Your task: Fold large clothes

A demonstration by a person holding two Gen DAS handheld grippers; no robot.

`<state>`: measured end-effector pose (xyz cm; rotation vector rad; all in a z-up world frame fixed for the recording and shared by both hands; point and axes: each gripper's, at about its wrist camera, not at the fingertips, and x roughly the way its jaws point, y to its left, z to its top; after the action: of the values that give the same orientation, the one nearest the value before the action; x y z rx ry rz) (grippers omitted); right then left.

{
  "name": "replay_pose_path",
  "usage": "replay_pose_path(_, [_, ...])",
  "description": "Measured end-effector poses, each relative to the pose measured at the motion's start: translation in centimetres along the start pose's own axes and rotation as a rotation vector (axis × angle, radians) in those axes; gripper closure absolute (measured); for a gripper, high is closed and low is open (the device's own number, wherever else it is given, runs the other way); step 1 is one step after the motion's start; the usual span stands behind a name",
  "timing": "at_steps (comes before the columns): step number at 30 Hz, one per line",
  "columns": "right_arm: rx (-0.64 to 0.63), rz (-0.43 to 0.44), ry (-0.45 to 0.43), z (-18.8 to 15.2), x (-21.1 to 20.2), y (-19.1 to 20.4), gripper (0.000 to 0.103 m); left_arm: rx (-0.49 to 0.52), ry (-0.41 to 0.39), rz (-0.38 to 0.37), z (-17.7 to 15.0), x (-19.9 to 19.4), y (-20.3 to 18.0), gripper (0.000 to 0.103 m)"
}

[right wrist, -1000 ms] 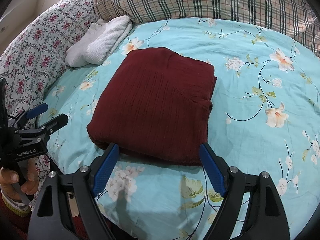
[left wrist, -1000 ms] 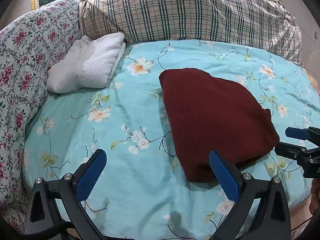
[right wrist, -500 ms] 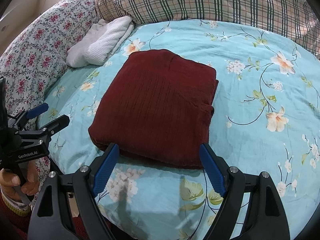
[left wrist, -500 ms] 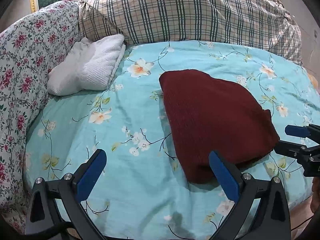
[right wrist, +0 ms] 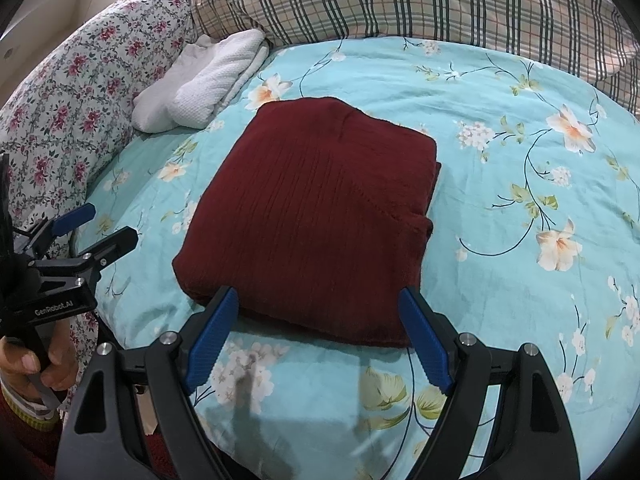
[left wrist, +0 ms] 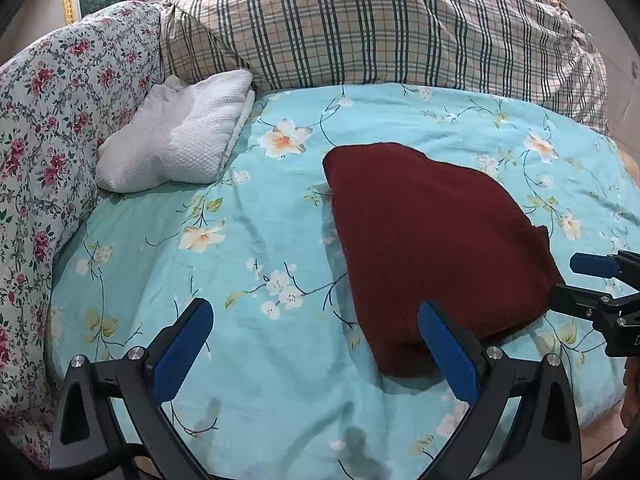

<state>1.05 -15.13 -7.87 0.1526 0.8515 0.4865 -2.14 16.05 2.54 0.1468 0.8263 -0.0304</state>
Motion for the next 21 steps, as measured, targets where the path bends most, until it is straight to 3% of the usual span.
replay_pose_path(21, [0.006, 0.012, 0.002, 1.4, 1.1, -1.2, 0.021, -0.017, -0.013, 0.02, 1.3, 1.1, 0.8, 0.001])
